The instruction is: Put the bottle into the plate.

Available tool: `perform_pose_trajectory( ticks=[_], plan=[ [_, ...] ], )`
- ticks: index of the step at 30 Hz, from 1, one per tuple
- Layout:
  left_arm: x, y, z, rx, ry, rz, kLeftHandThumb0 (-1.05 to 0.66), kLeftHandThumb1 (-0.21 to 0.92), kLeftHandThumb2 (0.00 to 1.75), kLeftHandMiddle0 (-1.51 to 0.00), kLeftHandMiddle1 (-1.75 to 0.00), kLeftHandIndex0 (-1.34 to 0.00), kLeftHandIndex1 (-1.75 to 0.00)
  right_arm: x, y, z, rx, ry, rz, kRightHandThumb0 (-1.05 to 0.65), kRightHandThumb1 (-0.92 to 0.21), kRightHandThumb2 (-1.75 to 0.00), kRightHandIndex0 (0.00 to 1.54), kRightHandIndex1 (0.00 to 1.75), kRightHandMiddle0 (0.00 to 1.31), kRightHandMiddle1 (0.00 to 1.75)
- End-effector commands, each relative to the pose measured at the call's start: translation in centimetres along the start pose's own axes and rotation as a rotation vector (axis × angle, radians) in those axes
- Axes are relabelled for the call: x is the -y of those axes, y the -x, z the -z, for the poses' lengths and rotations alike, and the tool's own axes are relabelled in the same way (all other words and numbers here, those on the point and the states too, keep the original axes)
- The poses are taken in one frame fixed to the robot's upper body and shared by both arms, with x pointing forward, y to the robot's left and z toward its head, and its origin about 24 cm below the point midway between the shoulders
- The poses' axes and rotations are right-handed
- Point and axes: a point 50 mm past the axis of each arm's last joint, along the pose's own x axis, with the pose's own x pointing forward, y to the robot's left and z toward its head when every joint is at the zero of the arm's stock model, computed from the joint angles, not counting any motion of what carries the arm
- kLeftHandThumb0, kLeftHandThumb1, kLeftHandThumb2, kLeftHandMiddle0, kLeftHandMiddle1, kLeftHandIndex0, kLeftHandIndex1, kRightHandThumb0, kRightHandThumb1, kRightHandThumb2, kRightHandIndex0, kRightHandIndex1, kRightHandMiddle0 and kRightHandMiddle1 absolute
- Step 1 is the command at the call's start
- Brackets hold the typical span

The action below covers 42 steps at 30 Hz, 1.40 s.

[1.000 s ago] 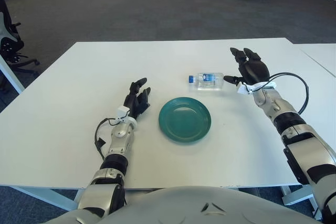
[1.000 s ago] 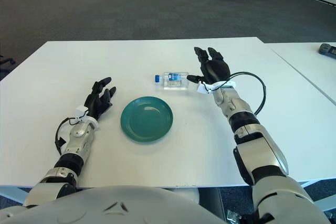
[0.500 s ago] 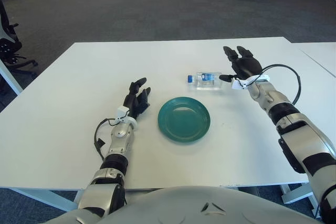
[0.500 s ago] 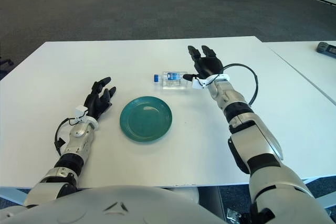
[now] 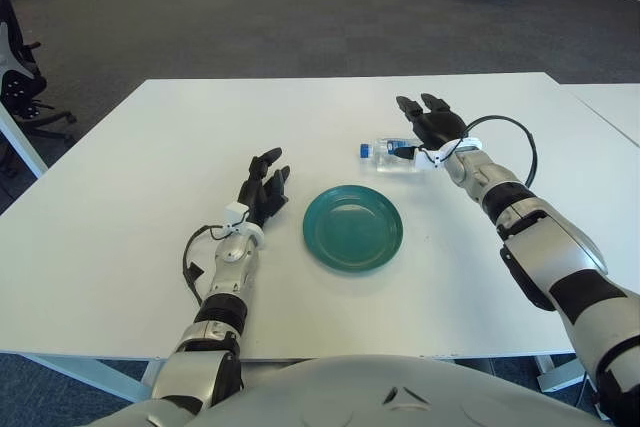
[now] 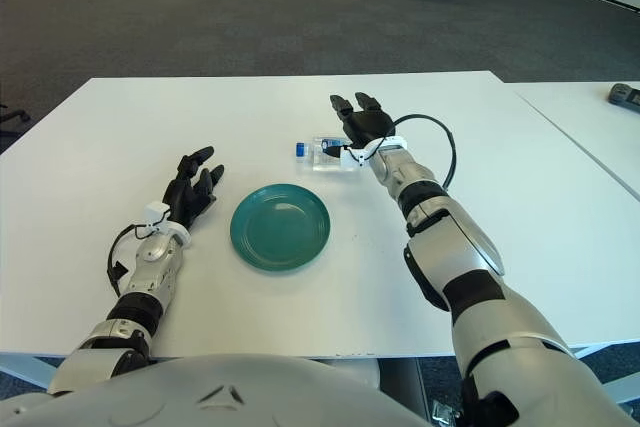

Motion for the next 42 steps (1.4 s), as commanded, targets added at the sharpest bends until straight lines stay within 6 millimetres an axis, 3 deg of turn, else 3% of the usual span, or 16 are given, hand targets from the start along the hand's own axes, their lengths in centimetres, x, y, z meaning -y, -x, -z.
perform_pose_trajectory(
  ticks=[1,10,19,24,42],
  plan=[
    [0.0,0.8,1.4,-0.081,0.013,-0.001,-0.79,0.92,0.8,-0.54,-0.02,0.0,-0.83,0.6,-0.9,-1.2,0.011,-0.009,0.003,-1.05,-0.92,-0.65,0.0,0.0,0.0,0.04],
    [-0.1,1.0,1.5,-0.083,0.01,-0.011,-0.8,0.92,0.8,-0.54,-0.02,0.0,-0.83,0.0,-1.3,-3.2,0.039,-0.07,-0.014,-1.05,-0.92,-0.66,0.0,0.0,0.02,0.06],
    [0.0,1.3,1.5,-0.075,0.015,-0.014,-0.81,0.92,0.81,-0.56,-0.03,-0.01,-0.85,-0.9,-1.2,-3.9,0.059,-0.101,-0.058,-1.03,-0.92,-0.66,0.02,0.01,0.04,0.1],
    [0.0,1.4,1.4,-0.069,0.014,-0.017,-0.82,0.92,0.81,-0.58,-0.03,-0.02,-0.86,-1.9,-0.7,-3.6,0.042,-0.105,-0.097,-1.01,-0.92,-0.66,0.06,0.01,0.01,0.21],
    [-0.9,2.6,0.8,-0.033,0.009,-0.043,-0.85,0.92,0.81,-0.61,-0.05,-0.02,-0.89,-5.2,1.4,-1.5,-0.073,-0.16,-0.253,-0.97,-0.92,-0.71,0.11,0.01,0.0,0.29]
  ],
)
